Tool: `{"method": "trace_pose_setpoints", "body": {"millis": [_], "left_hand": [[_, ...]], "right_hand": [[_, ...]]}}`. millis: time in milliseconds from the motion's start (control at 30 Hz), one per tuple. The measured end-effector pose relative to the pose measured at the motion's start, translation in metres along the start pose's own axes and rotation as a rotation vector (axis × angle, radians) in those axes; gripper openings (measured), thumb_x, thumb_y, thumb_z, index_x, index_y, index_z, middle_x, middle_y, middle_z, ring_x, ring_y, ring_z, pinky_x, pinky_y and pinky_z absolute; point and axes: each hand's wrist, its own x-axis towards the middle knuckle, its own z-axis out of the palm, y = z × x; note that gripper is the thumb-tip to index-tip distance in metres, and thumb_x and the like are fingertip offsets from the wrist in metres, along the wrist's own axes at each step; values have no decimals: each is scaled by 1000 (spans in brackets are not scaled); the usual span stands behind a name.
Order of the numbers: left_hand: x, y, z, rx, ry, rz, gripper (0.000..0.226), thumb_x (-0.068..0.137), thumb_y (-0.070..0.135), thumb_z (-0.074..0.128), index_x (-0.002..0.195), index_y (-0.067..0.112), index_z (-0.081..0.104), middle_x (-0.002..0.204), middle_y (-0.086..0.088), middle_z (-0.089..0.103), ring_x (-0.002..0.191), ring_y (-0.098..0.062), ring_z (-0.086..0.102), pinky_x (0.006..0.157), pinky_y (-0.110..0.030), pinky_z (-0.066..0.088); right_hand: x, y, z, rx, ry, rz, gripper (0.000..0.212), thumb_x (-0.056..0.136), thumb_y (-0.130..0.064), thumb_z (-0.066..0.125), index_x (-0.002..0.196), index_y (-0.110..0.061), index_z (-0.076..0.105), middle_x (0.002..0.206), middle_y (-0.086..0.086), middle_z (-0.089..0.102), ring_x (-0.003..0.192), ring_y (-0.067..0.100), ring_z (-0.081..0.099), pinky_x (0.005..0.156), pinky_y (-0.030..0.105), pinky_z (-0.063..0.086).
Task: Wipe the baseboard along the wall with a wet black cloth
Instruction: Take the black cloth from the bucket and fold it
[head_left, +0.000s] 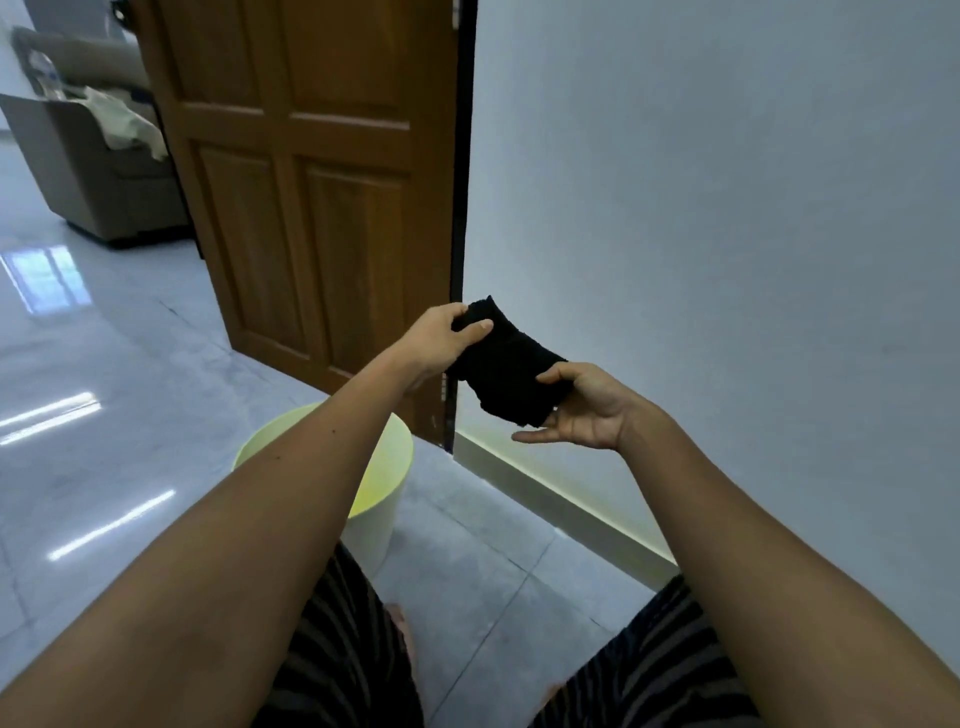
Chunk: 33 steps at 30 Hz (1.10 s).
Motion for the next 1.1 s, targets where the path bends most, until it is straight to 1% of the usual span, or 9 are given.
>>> {"method": "trace_pose_setpoints", "body": {"millis": [100, 200, 300, 433, 667, 733, 800, 967, 1100], "left_hand": [[25, 2, 6, -31, -37, 23, 22, 94, 29, 53, 102, 9, 56, 87, -2, 62, 77, -10, 60, 55, -15, 47], [58, -11, 20, -28, -108, 24, 30, 92, 32, 56, 110, 8, 57, 102, -8, 66, 93, -22, 65, 79, -35, 57], [88, -36, 37, -37, -134, -5, 27, 90, 32, 59, 107, 10, 58, 100, -7, 67, 94, -24, 65, 81, -40, 55], [120, -86, 63, -70, -218, -114, 36, 85, 27, 67, 116, 11, 58, 104, -5, 65, 97, -19, 63, 84, -31, 54], [155, -191, 123, -103, -279, -230, 30, 84, 28, 68, 110, 15, 61, 104, -2, 66, 94, -16, 64, 81, -27, 55], [156, -224, 141, -49, -279, -269, 31, 87, 33, 64, 112, 16, 58, 107, -2, 63, 97, -17, 61, 78, -27, 53], [157, -257, 158, -7, -285, -282, 33, 89, 34, 60, 116, 16, 55, 110, -1, 60, 100, -18, 58, 75, -23, 51], [155, -317, 182, 68, -340, -268, 37, 91, 28, 59, 123, 11, 56, 119, -7, 63, 109, -24, 58, 91, -36, 51], [154, -342, 191, 150, -326, -227, 38, 90, 23, 60, 126, 12, 55, 122, -8, 63, 111, -24, 57, 85, -23, 44]], "right_hand": [[9, -24, -23, 15, 20, -62, 38, 89, 5, 44, 124, -6, 53, 129, 18, 52, 107, 35, 58, 82, 52, 55], [34, -34, -47, -88, 8, -92, 44, 84, 13, 41, 123, -3, 56, 130, 19, 56, 110, 32, 57, 86, 40, 54], [63, -25, -71, -55, -32, -70, 53, 72, 2, 61, 124, -2, 59, 130, 19, 58, 112, 33, 58, 93, 41, 48], [117, 9, -100, 126, 127, 139, 40, 85, -36, 58, 98, -1, 72, 101, 19, 72, 79, 30, 72, 67, 36, 58], [208, 129, -137, 390, 308, 275, 38, 94, -19, 54, 64, 2, 66, 51, 14, 67, 35, 19, 62, 32, 19, 49], [226, 161, -145, 483, 180, 353, 26, 70, -18, 80, 67, 5, 70, 58, 18, 67, 40, 22, 63, 32, 22, 50], [243, 191, -159, 575, 20, 394, 47, 43, -9, 94, 83, 5, 73, 74, 21, 67, 54, 26, 65, 37, 25, 52], [270, 240, -176, 646, -31, 466, 63, 60, -11, 85, 115, -6, 55, 107, 20, 57, 90, 31, 56, 61, 37, 55], [278, 255, -185, 519, -80, 550, 52, 91, -32, 52, 132, 0, 54, 133, 28, 53, 114, 46, 56, 90, 51, 52]]}}
